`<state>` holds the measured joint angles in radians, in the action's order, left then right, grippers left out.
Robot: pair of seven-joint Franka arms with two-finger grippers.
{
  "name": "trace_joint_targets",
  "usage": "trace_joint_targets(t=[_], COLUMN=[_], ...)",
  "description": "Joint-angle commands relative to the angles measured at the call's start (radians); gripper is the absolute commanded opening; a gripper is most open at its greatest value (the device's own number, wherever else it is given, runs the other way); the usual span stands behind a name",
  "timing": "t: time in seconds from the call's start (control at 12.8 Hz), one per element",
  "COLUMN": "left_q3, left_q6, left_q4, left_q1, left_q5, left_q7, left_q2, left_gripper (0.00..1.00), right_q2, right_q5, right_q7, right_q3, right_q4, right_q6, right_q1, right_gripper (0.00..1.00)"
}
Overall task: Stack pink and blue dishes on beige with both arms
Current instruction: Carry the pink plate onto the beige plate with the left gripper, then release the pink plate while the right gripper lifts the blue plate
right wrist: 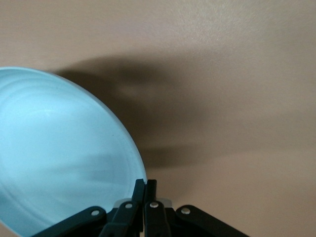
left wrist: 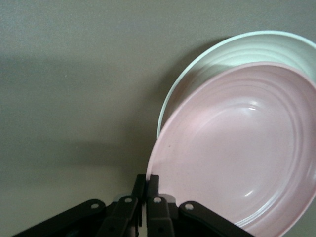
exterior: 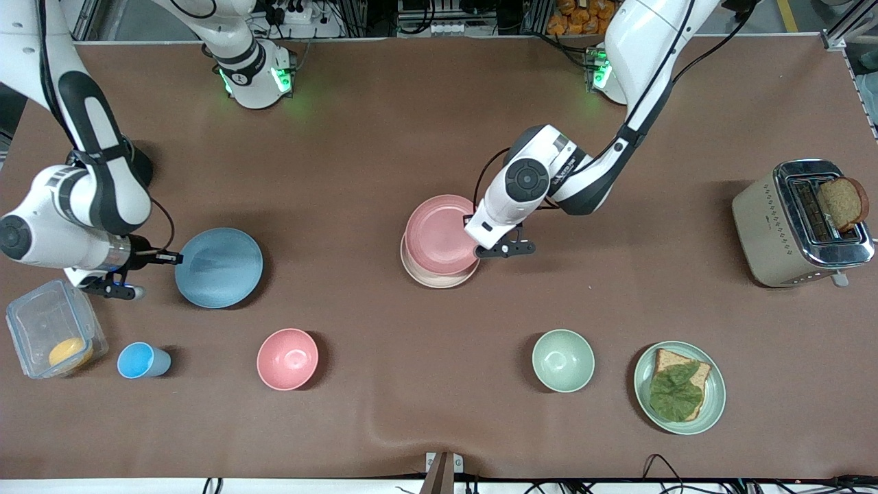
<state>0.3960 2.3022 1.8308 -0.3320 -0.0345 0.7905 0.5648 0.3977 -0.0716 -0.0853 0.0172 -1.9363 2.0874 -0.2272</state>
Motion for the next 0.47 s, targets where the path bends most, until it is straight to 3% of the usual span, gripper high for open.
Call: trace_joint_targets(t=[0.0, 0.24, 0.39], left_q3=[-0.011, -0.011, -0.011], left_q6=[0.011, 0.04, 0.059], left_q4=[-0.037, -0.042, -0.042], left_q1=[-0.021, -0.035, -0.035], left_q5=[-0.033, -0.033, -0.033], left_q7=[0.042, 0.05, 0.05], left_q2=[0.032, 0.055, 0.067], left_gripper=[0.0, 0.0, 0.0], right_q2=[-0.036, -0.034, -0.031], right_q5=[-0.023, -0.233, -0.29], right_q7=[0.009, 0.018, 0.077], right_q3=[0.007, 0.026, 0.026], right_q4=[0.063, 0.076, 0.077], right_q6=[-0.127, -0.168, -0.155], right_q1=[0.005, 0.017, 0.072], right_gripper=[0.0, 0.0, 0.0])
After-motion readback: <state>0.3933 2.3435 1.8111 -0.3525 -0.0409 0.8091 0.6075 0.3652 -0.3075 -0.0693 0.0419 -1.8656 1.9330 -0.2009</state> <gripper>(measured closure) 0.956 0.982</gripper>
